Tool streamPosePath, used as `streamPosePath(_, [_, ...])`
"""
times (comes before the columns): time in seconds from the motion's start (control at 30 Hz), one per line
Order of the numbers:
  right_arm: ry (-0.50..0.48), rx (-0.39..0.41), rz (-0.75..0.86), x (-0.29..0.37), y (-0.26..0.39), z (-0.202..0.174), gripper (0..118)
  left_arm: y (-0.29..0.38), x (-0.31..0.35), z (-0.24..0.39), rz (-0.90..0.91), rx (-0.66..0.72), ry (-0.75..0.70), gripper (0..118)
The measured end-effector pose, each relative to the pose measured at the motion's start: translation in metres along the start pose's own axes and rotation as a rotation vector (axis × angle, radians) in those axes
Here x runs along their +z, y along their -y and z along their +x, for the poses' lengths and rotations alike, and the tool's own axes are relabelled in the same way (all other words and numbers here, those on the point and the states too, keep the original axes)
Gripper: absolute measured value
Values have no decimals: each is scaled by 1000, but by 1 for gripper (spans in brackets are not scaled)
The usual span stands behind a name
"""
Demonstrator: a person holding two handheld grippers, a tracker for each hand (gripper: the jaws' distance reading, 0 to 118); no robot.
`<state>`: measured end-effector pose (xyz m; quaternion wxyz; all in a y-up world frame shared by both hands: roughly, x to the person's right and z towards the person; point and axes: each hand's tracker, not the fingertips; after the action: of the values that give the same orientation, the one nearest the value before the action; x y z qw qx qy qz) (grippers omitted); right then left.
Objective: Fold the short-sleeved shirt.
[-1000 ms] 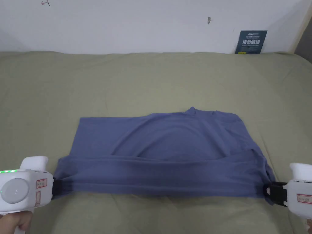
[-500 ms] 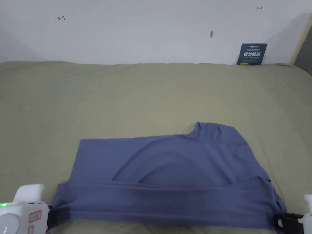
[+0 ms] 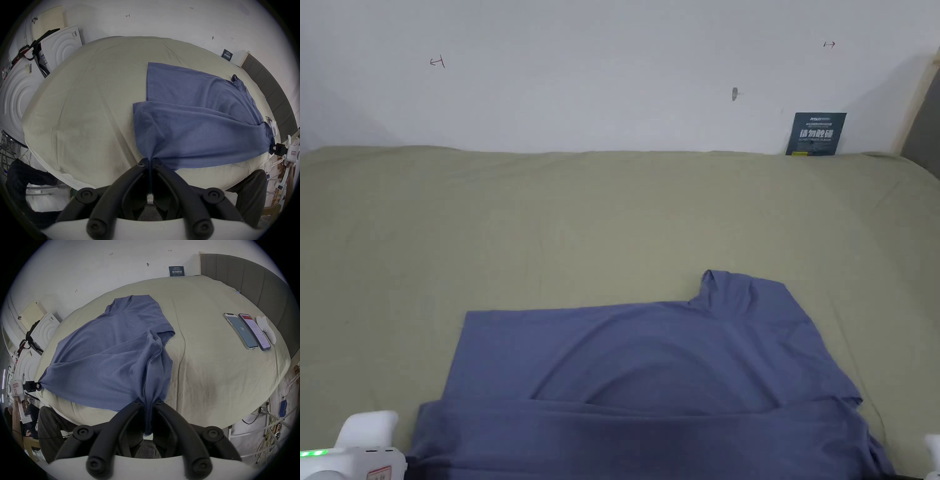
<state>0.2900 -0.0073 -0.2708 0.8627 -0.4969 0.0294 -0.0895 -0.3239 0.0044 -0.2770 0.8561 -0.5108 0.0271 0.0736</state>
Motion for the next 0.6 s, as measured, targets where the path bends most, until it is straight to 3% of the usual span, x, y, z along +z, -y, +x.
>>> streamPosePath(0.03, [48,-6,12,3,1,-1,115,0,1,-3,17,23,-2,118])
streamPosePath(0.07, [24,-2,12,5,1,0,118,-2,0,-6,5,25,-11,117])
streamPosePath(0.3, [65,6,153,41,-15,-9,116,-28,37,-11,111,27,-12,115])
streamPosePath(0.33, [37,-5,179,44,-21,-15,110,-34,40,-9,150,33,-7,110])
streamPosePath(0.37, [19,0,202,46,-27,-20,96,-41,41,-7,168,38,3,101])
streamPosePath(0.43, [28,21,235,45,-39,-36,25,-58,41,7,197,40,6,36])
streamPosePath(0.47, [72,46,270,42,-44,-43,0,-64,38,10,216,50,1,5])
streamPosePath(0.6, [82,73,317,29,-63,-64,0,-89,20,28,239,50,-11,5])
